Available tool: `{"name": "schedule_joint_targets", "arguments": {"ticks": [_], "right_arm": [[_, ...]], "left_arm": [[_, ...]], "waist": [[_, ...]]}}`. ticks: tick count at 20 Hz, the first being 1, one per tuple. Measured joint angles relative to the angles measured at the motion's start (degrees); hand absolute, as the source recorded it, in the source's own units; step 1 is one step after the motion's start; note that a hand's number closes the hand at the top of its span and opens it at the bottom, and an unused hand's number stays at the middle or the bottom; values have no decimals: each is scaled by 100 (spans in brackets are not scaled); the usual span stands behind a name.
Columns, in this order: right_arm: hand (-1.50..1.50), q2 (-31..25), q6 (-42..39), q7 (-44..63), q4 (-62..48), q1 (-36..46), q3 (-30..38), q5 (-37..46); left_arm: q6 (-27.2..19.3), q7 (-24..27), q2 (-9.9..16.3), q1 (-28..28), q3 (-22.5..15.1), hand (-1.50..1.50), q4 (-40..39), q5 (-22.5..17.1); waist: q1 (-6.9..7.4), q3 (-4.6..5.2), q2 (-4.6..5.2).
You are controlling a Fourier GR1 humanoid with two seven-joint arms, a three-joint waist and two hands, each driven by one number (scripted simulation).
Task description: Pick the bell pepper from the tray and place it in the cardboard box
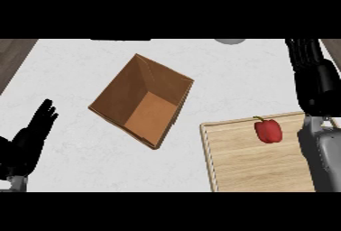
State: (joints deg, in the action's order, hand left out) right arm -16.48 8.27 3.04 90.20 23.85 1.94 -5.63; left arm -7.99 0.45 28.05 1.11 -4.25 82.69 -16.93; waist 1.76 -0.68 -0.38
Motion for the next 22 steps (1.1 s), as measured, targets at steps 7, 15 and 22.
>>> {"name": "schedule_joint_targets", "arguments": {"ticks": [7,15,22], "right_arm": [[-150,-657,-1889,-294,-128,-302,-222,-693],[-150,-1652,-3215,-2734,-1028,-1214,-492,67],[-150,-2284,-3347,-4524,-2408,-899,-357,785]], "left_arm": [[-501,-104,508,-205,217,0,-222,733],[-805,-226,520,-296,62,0,-396,1216],[-872,-435,407,-629,-64,0,-526,1494]], "waist": [[-148,73,24],[-187,45,96],[-91,48,94]]}}
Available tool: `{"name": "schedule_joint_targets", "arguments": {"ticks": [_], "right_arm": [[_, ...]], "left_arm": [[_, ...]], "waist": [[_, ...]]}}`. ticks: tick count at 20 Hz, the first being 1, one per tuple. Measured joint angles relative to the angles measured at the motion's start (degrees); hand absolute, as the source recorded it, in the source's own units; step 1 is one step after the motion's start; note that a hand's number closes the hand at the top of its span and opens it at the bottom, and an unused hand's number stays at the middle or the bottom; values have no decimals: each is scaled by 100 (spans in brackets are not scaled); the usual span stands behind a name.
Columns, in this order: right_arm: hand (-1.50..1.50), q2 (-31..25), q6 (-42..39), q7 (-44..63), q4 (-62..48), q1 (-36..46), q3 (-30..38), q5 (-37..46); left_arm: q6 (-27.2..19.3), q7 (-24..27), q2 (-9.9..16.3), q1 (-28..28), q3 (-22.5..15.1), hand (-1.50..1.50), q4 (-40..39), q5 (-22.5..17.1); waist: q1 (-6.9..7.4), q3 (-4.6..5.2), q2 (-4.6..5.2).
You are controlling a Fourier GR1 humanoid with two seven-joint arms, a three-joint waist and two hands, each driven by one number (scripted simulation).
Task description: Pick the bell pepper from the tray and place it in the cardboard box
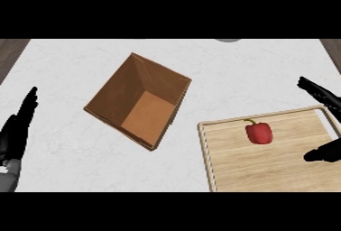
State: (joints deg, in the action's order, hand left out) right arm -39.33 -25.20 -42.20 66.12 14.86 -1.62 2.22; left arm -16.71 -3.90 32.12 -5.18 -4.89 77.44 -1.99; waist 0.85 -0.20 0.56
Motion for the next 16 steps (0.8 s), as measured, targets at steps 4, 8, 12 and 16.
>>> {"name": "schedule_joint_targets", "arguments": {"ticks": [4,8,12,16], "right_arm": [[-150,-546,261,-158,-145,386,-328,809],[-150,-877,233,-70,-140,768,-797,1451],[-150,-960,121,187,-87,1143,-1314,2072],[-150,-813,-180,584,-55,1512,-1716,2523]], "left_arm": [[9,-22,-49,-96,-29,0,-95,76],[-11,40,-120,-73,-32,0,-146,150],[41,47,-132,-136,28,0,-231,173],[92,36,-143,-69,87,0,-190,211]], "waist": [[41,8,-3],[54,16,-20],[46,21,-31],[30,22,-42]]}}
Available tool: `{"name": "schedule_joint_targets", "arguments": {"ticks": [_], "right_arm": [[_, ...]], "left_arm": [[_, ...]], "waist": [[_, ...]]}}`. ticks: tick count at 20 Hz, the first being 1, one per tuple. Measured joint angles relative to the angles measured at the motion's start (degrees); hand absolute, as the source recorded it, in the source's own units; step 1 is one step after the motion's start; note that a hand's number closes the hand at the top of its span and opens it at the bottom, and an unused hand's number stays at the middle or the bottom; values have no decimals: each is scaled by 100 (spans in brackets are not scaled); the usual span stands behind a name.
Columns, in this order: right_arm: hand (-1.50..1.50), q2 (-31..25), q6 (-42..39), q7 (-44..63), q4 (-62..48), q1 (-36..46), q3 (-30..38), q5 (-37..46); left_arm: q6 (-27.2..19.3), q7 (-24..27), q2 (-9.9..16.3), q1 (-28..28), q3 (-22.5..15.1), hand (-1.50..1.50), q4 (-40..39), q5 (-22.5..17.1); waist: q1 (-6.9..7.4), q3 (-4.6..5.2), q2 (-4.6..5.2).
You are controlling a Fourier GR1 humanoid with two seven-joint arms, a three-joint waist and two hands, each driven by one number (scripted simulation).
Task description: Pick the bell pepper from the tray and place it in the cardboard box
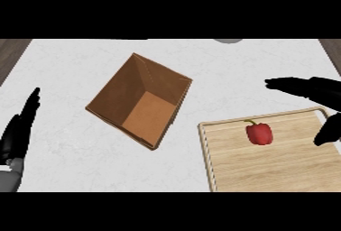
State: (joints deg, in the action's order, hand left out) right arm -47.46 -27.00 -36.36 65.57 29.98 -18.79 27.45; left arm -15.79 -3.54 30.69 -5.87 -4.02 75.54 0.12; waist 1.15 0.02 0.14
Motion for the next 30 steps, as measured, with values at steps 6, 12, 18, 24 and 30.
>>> {"name": "schedule_joint_targets", "arguments": {"ticks": [6,12,18,24,30], "right_arm": [[-150,343,-227,355,-115,289,-281,594],[-150,655,-215,322,-292,343,-192,1110],[-150,879,-269,269,-397,376,-34,1426],[-150,1002,-478,369,106,122,24,1305],[-150,869,-646,472,895,-228,107,1080]], "left_arm": [[80,78,-75,-123,199,0,-237,108],[235,19,-178,-94,346,0,-148,266],[363,-7,-321,-15,469,0,-37,414],[338,-16,-436,86,549,0,54,577],[473,-78,-427,81,691,0,97,626]], "waist": [[-49,-1,-4],[-71,-2,-9],[-80,-2,-11],[-99,-2,-19],[-123,-2,-25]]}}
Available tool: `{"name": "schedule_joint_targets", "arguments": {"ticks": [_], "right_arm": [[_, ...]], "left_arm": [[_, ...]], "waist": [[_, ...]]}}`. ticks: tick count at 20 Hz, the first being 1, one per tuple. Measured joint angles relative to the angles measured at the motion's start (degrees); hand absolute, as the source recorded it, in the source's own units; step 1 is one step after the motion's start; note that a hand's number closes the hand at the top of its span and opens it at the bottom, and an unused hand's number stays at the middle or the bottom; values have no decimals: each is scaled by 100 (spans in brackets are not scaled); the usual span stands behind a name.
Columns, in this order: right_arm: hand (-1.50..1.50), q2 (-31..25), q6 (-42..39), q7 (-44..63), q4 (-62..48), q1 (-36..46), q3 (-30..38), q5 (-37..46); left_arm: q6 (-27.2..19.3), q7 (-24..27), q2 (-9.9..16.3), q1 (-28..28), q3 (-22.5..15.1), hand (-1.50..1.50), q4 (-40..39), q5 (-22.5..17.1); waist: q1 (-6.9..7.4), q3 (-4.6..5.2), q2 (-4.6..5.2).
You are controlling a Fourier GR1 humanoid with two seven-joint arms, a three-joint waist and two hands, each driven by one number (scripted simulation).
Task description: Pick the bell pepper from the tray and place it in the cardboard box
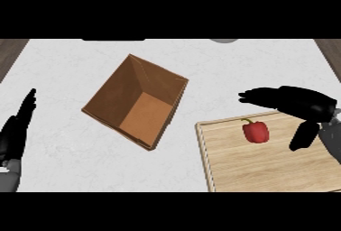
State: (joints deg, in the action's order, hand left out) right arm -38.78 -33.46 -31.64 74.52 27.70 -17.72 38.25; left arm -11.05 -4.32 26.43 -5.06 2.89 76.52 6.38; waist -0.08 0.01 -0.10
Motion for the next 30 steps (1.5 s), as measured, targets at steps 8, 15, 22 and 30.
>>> {"name": "schedule_joint_targets", "arguments": {"ticks": [8,15,22,30], "right_arm": [[-150,122,-225,580,512,-346,-172,365],[150,602,-35,675,63,-316,-193,928],[150,1002,955,436,-224,-174,47,1362],[150,1332,1744,819,-54,-346,531,1626]], "left_arm": [[101,-62,-124,-120,125,0,-25,140],[176,-57,-226,-67,253,0,66,284],[287,108,-267,-71,372,0,-85,319],[317,84,-298,-138,467,0,-89,406]], "waist": [[11,1,6],[39,-1,14],[38,-1,15],[11,0,7]]}}
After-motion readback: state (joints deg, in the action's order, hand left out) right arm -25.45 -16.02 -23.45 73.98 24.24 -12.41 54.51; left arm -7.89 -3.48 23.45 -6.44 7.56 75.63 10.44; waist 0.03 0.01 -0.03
